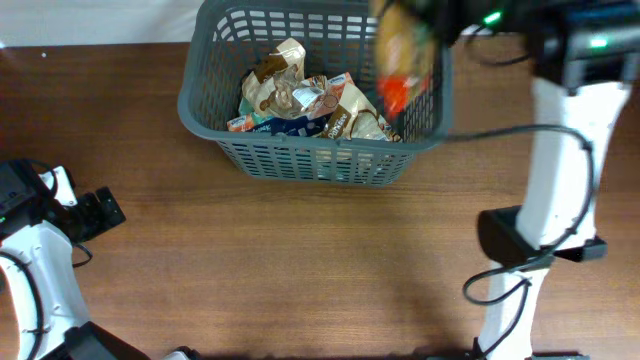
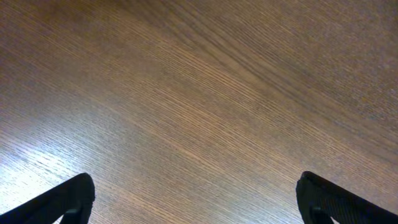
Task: Pack container
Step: 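Lift the spaghetti package and drop it into the basket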
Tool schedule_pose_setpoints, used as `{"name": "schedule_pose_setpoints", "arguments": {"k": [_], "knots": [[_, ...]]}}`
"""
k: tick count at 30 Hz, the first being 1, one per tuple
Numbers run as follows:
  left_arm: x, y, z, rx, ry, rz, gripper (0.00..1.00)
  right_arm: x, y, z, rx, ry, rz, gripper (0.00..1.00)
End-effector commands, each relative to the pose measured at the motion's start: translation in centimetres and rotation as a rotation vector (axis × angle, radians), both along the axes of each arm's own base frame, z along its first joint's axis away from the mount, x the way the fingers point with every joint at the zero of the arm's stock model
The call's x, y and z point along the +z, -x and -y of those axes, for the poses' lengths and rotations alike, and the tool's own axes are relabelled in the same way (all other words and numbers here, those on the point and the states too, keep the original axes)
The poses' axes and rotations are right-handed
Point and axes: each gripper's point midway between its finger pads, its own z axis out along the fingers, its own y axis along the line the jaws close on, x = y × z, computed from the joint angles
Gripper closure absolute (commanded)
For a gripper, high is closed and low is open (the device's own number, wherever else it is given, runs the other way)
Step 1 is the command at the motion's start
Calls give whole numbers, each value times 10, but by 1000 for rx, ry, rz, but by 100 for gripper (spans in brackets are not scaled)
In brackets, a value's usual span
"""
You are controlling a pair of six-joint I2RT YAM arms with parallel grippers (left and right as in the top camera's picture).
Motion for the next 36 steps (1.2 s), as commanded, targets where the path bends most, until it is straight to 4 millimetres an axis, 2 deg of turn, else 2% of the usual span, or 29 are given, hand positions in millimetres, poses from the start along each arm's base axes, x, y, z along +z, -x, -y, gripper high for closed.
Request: {"name": "schedule_pose_setpoints", "arguments": {"k": [1,4,12,13,14,16,17,19,26,28,30,31,33,36], "knots": [[-5,1,1,13,21,-1,1,-5,29,-26,163,123,154,96],[-5,0,2,11,25,2,1,-39,30,-30,170,237,86,96],[-5,-1,4,4,37,11,1,-104,19,-21,172,360,-98,96],[-5,-2,5,3,40,13,1,-111,18,-20,169,374,-122,92],[-5,-2,5,2,40,14,1,-119,18,-19,171,382,-148,78],[-5,-2,5,2,40,14,1,-133,19,-19,180,393,-201,13],[-5,-2,5,2,40,14,1,-137,20,-19,184,396,-218,1],[-5,-2,5,3,40,13,1,-147,23,-18,204,414,-243,1],[-4,-3,4,2,36,19,1,-152,18,-8,160,479,-235,1],[-3,-4,3,2,31,25,1,-144,9,5,77,529,-196,1],[-3,-5,2,2,27,30,1,-124,2,13,-11,522,-152,1],[-2,-7,1,2,22,37,1,-101,-4,23,-103,502,-102,1],[0,-9,-1,2,13,48,1,-71,-8,40,-229,472,-49,1],[5,-12,-3,1,-1,67,1,-22,-3,80,-456,411,14,1]]}}
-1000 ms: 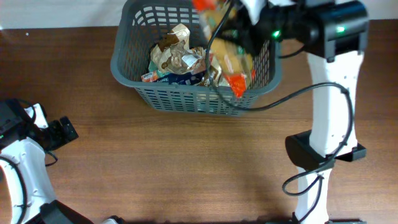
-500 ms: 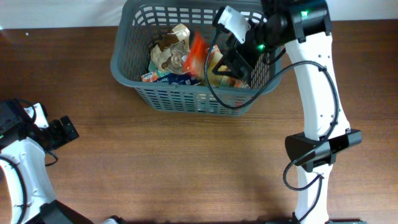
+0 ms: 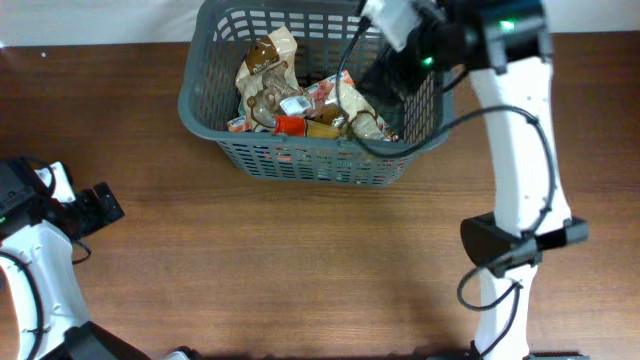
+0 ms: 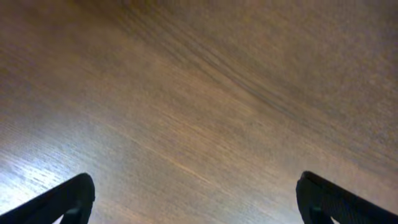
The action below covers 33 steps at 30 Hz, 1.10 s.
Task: Pack container
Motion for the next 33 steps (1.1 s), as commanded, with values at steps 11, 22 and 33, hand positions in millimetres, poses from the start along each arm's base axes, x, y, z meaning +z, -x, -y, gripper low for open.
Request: {"name": "schedule_pose_setpoints", "arguments": {"k": [11,22,33], "knots": [[133,-9,-13,2,-296,344,1,164,107,227,-1080,-137,352,1],[299,65,30,18,-674,711,1,208,227,262,-1303,-148,521,1],[344,132,81,66,-750,920,1,185,357,267,-1376,-179,575,1]]}}
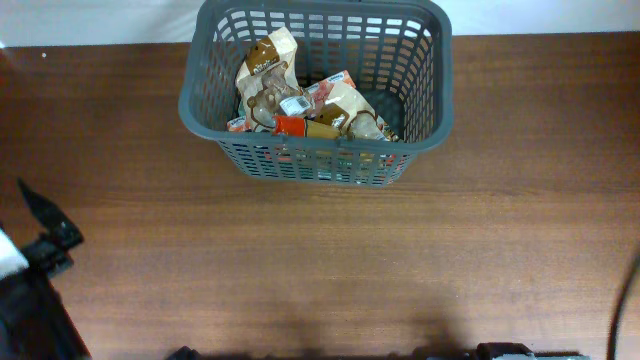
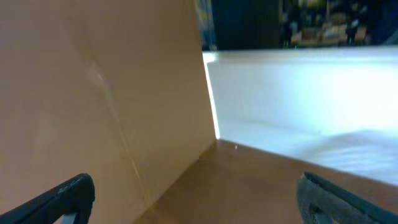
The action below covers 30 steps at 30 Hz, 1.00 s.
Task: Pack container
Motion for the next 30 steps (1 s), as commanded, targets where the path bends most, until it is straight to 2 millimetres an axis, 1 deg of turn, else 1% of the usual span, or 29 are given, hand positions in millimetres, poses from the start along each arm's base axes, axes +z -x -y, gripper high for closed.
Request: {"name": "schedule_pose_setpoints", "arguments": {"k": [1,2,3,5,7,10,12,15,19,21,24,26,29,30], "knots": [[17,27,18,7,-30,91,1,-20,38,7,-63,-11,13,1],[20,32,23,2,-35,109,1,-23,45,7,-67,-11,21,1],[21,38,30,-7,-38,124,1,-30,57,8,-72,-9,34,1],[21,47,41,-33,-44,139,1,-43,73,7,-72,-9,45,1],[20,55,51,-63,-49,151,1,-61,88,6,-71,-10,43,1],[17,65,62,-103,-45,167,1,-94,104,-1,-29,-22,29,1],[9,69,70,-148,-33,153,1,-116,115,-5,-11,-29,18,1],[-4,76,73,-165,-8,126,1,-143,127,-9,12,-37,7,1],[-24,85,68,-143,49,84,1,-173,136,-19,71,-58,-16,1],[-36,89,66,-127,75,51,1,-184,137,-26,113,-74,-20,1],[-50,90,67,-137,97,-2,1,-200,138,-28,120,-78,-32,1],[-55,89,68,-148,111,-18,1,-209,138,-28,120,-79,-41,1],[-63,89,69,-163,132,-45,1,-223,129,-31,140,-90,-78,1],[-65,89,70,-166,135,-54,1,-227,122,-34,159,-99,-91,1]]}}
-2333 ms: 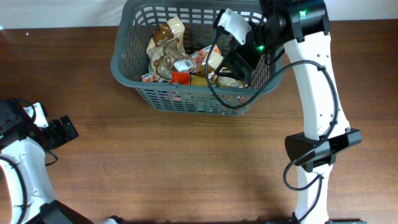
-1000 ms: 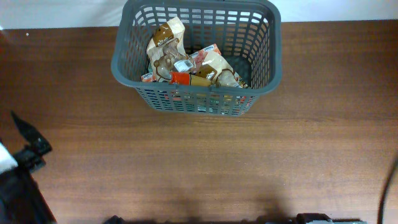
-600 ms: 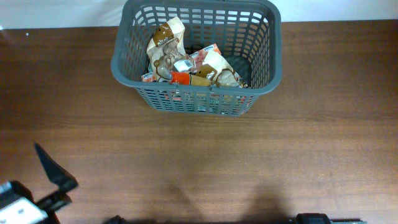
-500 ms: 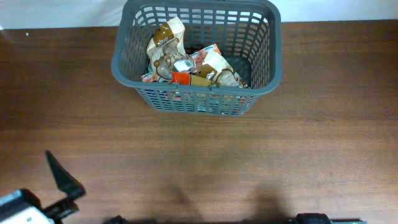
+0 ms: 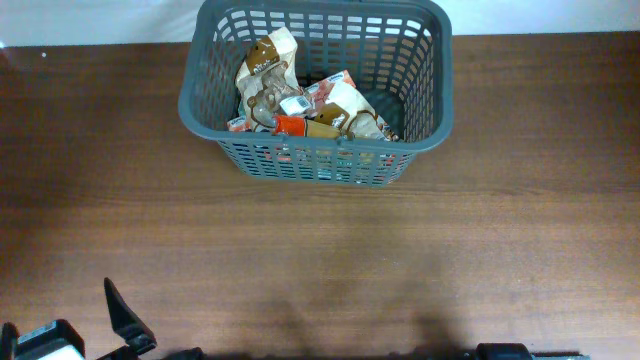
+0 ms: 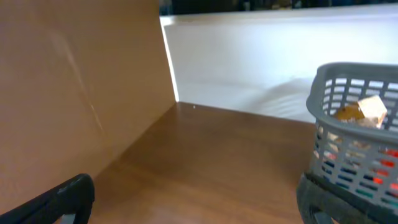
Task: Pack container
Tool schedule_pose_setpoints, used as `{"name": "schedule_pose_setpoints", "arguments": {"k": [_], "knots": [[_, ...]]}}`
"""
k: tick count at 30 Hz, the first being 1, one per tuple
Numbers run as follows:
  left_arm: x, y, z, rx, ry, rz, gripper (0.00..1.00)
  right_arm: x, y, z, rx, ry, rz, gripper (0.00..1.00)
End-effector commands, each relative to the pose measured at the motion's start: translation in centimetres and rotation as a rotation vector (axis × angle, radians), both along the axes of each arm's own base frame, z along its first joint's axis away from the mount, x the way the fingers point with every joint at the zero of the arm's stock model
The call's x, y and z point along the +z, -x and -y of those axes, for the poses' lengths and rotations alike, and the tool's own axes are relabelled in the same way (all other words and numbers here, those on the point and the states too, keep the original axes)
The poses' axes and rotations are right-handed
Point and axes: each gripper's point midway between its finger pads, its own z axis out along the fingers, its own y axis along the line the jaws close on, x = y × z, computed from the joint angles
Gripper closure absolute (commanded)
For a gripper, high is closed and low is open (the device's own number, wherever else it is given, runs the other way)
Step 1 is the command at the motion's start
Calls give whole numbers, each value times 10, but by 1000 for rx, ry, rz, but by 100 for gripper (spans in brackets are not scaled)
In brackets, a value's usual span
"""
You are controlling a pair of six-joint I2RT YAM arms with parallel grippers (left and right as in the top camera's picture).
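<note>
The grey plastic basket (image 5: 315,85) stands at the back middle of the wooden table, with several snack packets (image 5: 300,105) piled inside it. In the left wrist view the basket (image 6: 360,137) shows at the right edge, a packet peeking over its rim. My left gripper (image 6: 199,208) is open and holds nothing, its fingers (image 6: 62,199) far apart, low over the table and well short of the basket. From above, only one dark finger (image 5: 120,312) of it shows at the front left corner. My right gripper is out of view.
A tan panel (image 6: 74,93) rises along the table's left side in the left wrist view, with a white wall (image 6: 249,56) behind the table. A dark base part (image 5: 510,351) sits at the front edge. Bare wood (image 5: 320,260) stretches in front of the basket.
My left arm has moved from the table's left edge to the front left corner. Its wrist camera has swung so that the basket now shows at the right. The basket's contents are unchanged.
At first my right gripper was above the basket's right side with an orange-red packet, the left arm idle and open at the left. Then the right gripper was down inside the basket, a red packet lying on the pile. Then the right arm had left view. The left arm has since pulled back.
</note>
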Motion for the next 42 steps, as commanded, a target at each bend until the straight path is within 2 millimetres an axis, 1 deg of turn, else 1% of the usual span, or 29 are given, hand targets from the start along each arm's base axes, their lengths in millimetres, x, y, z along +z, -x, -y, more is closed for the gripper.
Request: {"name": "schedule_pose_setpoints", "arguments": {"k": [1,3,4,6,8,12,13,14,16,18,22,33,37,42], "knots": [[-4,5,-1,7,20,-1,1,-14,-18,-12,61,-38,-33,1],[-9,3,-1,1,23,-16,1,-23,-36,-22,120,-66,-58,1],[-14,1,-2,3,27,-34,1,-29,-52,-32,178,-93,-67,1],[-27,-4,-3,4,37,-74,1,-31,-70,-41,228,-114,-55,1],[-38,-10,-4,-4,45,-108,1,-31,-85,-40,229,-111,-34,1],[-59,-20,-5,-7,63,-162,1,-26,-110,-38,226,-100,24,1],[-67,-24,-6,-2,90,-171,1,-30,-122,-37,224,-98,29,1],[-70,-25,-7,0,100,-173,1,-35,-129,-37,224,-98,25,1],[-72,-27,-7,0,102,-177,1,-49,-141,-36,222,-102,0,1],[-72,-27,-7,1,101,-175,1,-59,-151,-36,223,-104,-6,1],[-72,-27,-7,1,101,-174,1,-67,-155,-36,222,-106,-24,1],[-74,-27,-7,1,103,-183,1,-69,-155,-36,221,-108,-33,1],[-82,-23,-6,2,111,-221,1,-69,-155,-36,221,-108,-33,1],[-102,-14,-4,5,132,-310,1,-69,-155,-36,221,-108,-33,1]]}}
